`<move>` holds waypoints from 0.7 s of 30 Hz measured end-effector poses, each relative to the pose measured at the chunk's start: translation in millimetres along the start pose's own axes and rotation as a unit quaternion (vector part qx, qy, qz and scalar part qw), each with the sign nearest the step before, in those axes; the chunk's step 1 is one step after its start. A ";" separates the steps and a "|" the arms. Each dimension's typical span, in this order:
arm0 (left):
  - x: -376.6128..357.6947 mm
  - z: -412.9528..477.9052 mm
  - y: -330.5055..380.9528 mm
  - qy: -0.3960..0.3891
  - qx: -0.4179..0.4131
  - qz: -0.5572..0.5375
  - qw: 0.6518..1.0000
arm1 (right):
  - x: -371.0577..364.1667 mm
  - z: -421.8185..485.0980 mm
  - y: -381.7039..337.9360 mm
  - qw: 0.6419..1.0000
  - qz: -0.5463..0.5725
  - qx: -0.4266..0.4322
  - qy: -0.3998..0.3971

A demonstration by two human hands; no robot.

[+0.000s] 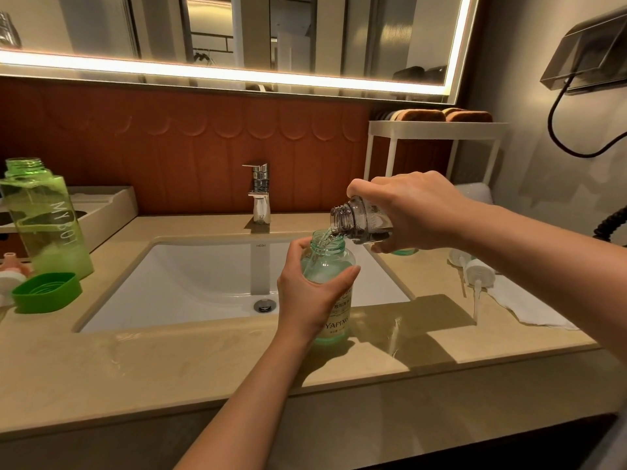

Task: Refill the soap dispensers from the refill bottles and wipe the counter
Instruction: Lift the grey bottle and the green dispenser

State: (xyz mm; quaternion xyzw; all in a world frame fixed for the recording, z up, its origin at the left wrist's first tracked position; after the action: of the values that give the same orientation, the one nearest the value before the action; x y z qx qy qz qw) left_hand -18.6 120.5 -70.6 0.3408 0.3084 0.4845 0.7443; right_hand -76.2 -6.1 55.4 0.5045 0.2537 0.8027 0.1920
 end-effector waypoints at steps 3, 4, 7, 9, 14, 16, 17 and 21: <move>-0.1 0.4 -0.1 -0.001 0.001 0.001 1.000 | 0.4 0.2 1.0 1.000 -0.002 0.000 0.002; -0.1 0.5 -0.1 0.000 0.000 0.002 1.000 | 0.2 0.3 1.1 1.000 -0.001 0.001 0.002; -0.5 0.5 -0.3 0.000 0.001 0.002 1.000 | -0.3 0.7 1.0 1.000 -0.001 -0.001 0.000; -0.4 0.6 -0.6 -0.001 0.002 -0.001 1.000 | -0.5 0.8 1.0 1.000 -0.003 -0.001 -0.002; 0.7 0.7 -0.6 -0.011 0.011 -0.008 1.000 | 1.1 0.8 0.8 1.000 -0.004 0.002 -0.002; 1.7 0.6 -1.3 -0.013 0.014 -0.008 1.000 | 1.6 0.8 0.7 1.000 -0.003 0.001 -0.003; 2.1 0.8 -2.0 -0.013 0.013 -0.006 1.000 | 1.5 0.9 0.6 1.000 -0.003 0.000 -0.003; 2.8 1.4 -4.5 -0.009 0.012 0.003 1.000 | 1.1 1.3 0.3 1.000 -0.004 0.000 -0.004</move>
State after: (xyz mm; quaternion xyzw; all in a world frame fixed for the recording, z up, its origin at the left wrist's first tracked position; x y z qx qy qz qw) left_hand -14.2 121.5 -73.9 0.3550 0.3063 0.4797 0.7416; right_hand -75.5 -5.5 56.8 0.5062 0.2552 0.8001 0.1964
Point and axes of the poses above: each hand's wrist, its own z-axis towards the middle knuckle, its own x-axis out of the back of the hand, y = z × x, the point moved 2 cm from there along z, towards the middle knuckle, and after that the axes turned 5 degrees about -z, right-handed, at the moved point
